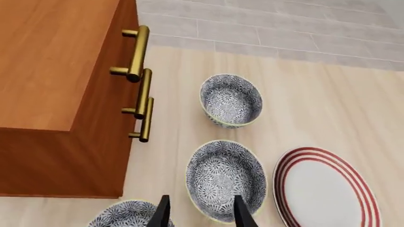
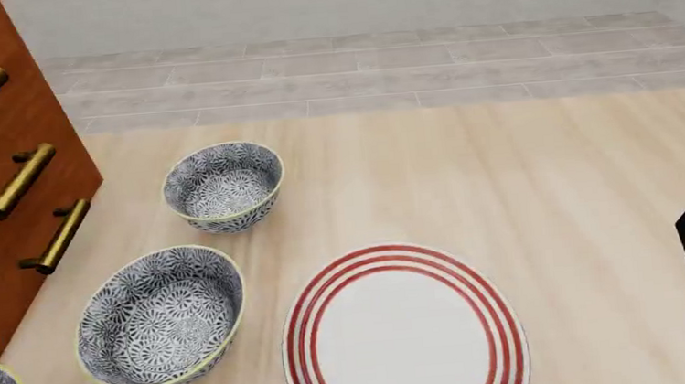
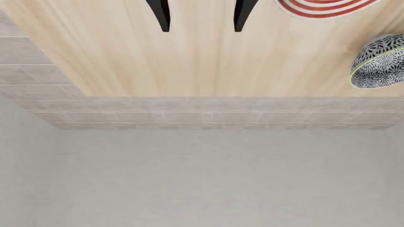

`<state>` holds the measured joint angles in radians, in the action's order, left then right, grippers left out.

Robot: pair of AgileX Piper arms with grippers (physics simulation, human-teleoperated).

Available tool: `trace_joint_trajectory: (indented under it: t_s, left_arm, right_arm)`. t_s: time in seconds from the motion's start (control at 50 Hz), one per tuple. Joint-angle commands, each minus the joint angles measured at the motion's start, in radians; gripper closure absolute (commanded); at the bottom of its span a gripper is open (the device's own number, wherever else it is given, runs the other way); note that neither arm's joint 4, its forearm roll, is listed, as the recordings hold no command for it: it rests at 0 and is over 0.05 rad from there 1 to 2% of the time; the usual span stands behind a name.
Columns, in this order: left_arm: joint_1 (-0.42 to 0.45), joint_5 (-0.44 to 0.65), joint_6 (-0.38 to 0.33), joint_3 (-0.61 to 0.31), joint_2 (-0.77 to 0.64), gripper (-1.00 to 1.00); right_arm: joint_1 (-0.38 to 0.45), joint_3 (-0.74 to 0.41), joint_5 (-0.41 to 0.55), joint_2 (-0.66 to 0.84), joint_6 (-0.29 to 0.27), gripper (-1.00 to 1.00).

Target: Put the bowl at the front on the plate.

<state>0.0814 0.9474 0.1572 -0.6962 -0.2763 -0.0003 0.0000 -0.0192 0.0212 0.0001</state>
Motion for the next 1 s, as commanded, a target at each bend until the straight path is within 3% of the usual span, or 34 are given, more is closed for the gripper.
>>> trace_joint_trajectory:
  t_s: [0.02,0.14,0.32,0.36,0.4,0.62,1.0]
  left_arm:
    - [0.040,0.195,0.147,-0.070,-0.019,-1.00]
    - [0.045,0.236,0.196,-0.048,-0.005,-1.00]
    - [0.001,0.256,0.188,-0.059,-0.011,-1.00]
    - [-0.002,0.264,0.226,-0.026,0.002,-1.00]
    - [-0.030,0.257,0.182,-0.039,-0.012,-1.00]
    - [-0.128,0.200,0.160,0.002,-0.039,-1.00]
    - [-0.169,0.124,0.158,0.138,-0.039,-1.00]
  right_arm:
    - [0.000,-0.001,0.007,-0.006,0.000,-1.00]
    - [0.000,-0.001,0.007,-0.006,0.000,-1.00]
    - [0.000,-0.001,0.007,-0.006,0.000,-1.00]
    - [0.000,-0.001,0.007,-0.006,0.000,-1.00]
    - [0.000,-0.001,0.007,-0.006,0.000,-1.00]
    - [0.000,-0.001,0.007,-0.006,0.000,-1.00]
    - [0.000,-0.001,0.007,-0.006,0.000,-1.00]
